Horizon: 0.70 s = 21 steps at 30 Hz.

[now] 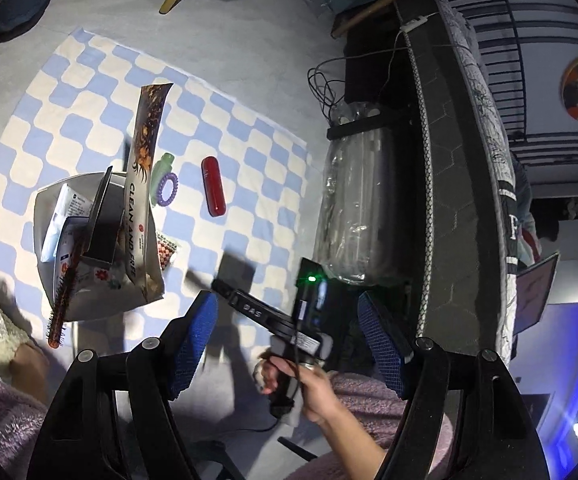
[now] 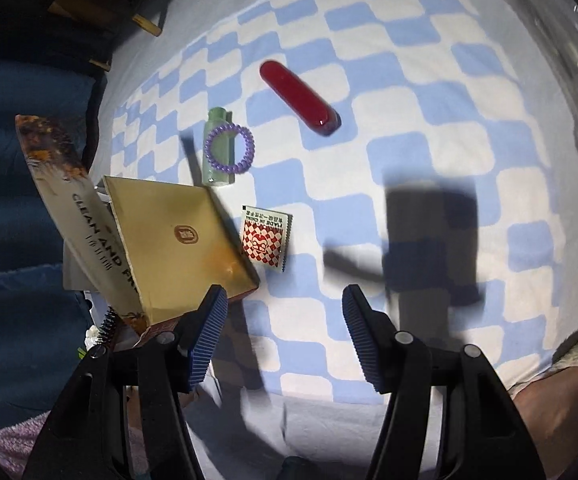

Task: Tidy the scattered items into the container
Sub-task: 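Grasp the small red-checkered card with the right gripper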

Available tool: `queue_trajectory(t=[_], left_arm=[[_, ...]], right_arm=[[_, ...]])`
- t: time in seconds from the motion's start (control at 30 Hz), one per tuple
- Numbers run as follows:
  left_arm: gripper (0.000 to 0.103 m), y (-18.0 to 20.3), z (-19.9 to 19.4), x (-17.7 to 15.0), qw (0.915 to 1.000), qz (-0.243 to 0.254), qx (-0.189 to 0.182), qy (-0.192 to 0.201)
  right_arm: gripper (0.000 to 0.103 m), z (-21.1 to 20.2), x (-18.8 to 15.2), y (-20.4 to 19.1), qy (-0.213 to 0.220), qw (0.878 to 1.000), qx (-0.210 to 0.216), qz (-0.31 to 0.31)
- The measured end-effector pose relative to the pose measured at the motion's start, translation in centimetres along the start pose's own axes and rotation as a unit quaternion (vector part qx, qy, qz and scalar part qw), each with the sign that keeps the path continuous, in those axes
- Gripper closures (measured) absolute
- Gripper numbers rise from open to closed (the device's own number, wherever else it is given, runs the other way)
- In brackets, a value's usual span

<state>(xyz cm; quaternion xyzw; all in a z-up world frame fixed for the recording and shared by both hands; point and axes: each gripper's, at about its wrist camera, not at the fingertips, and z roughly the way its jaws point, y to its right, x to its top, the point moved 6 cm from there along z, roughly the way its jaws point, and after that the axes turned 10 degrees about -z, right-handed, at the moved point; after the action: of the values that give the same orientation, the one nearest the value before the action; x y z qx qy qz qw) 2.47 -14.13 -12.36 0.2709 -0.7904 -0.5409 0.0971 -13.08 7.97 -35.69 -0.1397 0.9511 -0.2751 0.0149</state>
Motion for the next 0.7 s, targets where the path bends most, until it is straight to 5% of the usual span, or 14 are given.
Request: queue_trajectory(t=[0.17,0.3,0.7], left_arm=[[0.031,0.3,-1.7,0.4,0.9995,0.030,-0.004,0.010],[0.031,-0.8,-1.9,1.2,0.9998,0.007,-0.014,0.008],[0.031,-2.6,-2.0,2.0,0.9982,-0.042,-0.043,-0.002]], right_arm=[[0.042,4.1,0.5,0.7,-0.045,0.999,0.001,0.021],[0.042,7.5,1.3,-0.1,-0.078,0.997,-0.015,-0.003],[0.047,11.1,4.5,-1.5,-0.041,0.999,0.023,0.009]])
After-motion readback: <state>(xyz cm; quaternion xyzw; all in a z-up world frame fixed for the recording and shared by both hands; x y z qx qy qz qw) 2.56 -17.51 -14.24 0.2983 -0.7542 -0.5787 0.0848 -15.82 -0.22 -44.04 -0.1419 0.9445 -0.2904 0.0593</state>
